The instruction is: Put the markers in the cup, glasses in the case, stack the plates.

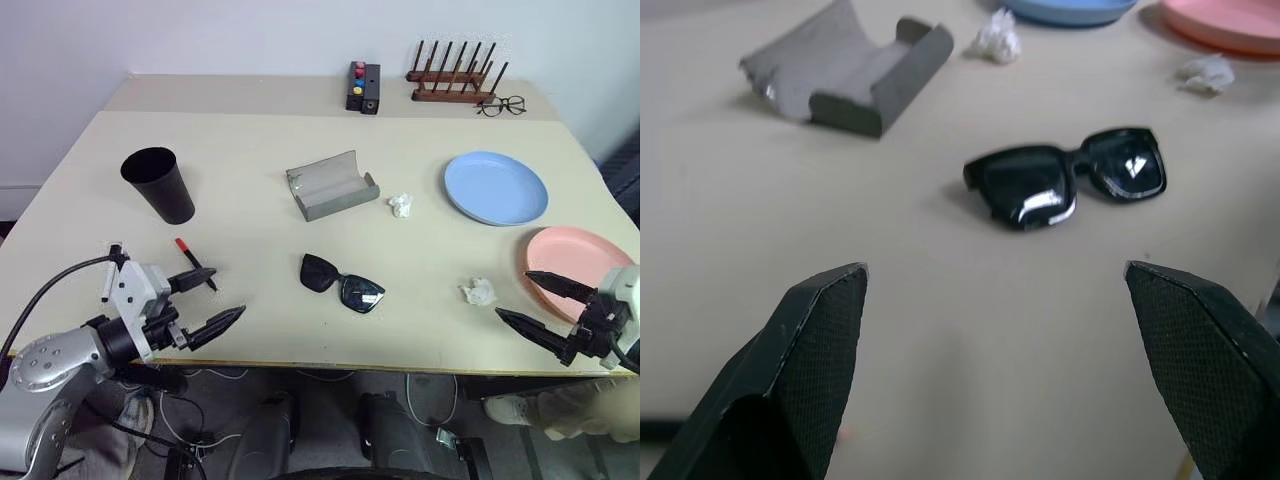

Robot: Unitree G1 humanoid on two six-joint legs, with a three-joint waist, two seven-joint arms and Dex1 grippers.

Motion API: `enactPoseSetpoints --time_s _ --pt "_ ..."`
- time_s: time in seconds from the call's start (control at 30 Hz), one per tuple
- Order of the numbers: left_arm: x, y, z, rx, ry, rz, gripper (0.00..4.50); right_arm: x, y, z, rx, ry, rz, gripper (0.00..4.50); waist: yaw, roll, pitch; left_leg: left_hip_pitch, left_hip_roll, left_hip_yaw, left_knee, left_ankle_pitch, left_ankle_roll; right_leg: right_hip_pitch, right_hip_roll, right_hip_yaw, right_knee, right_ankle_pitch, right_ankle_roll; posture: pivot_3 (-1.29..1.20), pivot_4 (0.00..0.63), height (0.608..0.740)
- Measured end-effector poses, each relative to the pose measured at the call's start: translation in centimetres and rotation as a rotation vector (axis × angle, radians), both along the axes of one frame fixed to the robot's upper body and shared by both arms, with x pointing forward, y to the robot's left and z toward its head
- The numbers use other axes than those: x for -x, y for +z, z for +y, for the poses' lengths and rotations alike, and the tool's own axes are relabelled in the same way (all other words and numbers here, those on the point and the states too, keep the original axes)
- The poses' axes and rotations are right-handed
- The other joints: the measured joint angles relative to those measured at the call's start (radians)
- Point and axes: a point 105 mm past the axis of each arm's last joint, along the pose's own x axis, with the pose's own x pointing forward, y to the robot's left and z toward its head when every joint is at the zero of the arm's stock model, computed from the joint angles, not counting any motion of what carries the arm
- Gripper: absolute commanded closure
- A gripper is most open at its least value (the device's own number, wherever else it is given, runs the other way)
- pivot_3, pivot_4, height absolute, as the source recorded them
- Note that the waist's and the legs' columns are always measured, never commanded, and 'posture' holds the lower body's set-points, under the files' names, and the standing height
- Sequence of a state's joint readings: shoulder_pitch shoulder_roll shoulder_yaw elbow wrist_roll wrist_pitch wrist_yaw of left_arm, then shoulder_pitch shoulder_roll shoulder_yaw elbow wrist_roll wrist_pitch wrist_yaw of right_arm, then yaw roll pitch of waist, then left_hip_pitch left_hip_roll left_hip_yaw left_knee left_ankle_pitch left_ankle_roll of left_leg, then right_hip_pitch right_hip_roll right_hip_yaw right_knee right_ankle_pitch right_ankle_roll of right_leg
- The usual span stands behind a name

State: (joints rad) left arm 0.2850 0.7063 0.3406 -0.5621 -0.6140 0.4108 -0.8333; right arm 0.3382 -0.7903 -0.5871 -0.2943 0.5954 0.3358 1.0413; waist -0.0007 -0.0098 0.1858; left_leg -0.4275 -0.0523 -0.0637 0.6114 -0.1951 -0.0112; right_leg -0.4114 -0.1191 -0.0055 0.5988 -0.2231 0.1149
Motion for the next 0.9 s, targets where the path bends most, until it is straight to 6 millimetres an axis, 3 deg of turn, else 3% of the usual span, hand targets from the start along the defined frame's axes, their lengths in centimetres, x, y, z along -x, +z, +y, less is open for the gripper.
enactPoseSetpoints --time_s 0.53,0.9 --pt "-0.9 0.2 -0.1 0.006 0.004 -0.043 0.29 -1.6 0.6 0.7 -0.027 0.007 -0.041 0.00 0.013 0.000 0.000 0.000 0.000 0.003 0.001 -0.001 0.003 0.001 0.001 0.000 -0.002 0.000 0.000 0.00 0.150 0.740" --pt "-0.8 -2.2 1.0 0.003 0.077 -0.028 0.29 -3.7 0.4 3.3 -0.022 0.057 -0.086 0.00 0.014 0.000 0.000 0.000 0.000 0.004 0.002 -0.001 0.003 0.002 0.001 0.000 -0.002 0.000 0.000 0.00 0.150 0.740"
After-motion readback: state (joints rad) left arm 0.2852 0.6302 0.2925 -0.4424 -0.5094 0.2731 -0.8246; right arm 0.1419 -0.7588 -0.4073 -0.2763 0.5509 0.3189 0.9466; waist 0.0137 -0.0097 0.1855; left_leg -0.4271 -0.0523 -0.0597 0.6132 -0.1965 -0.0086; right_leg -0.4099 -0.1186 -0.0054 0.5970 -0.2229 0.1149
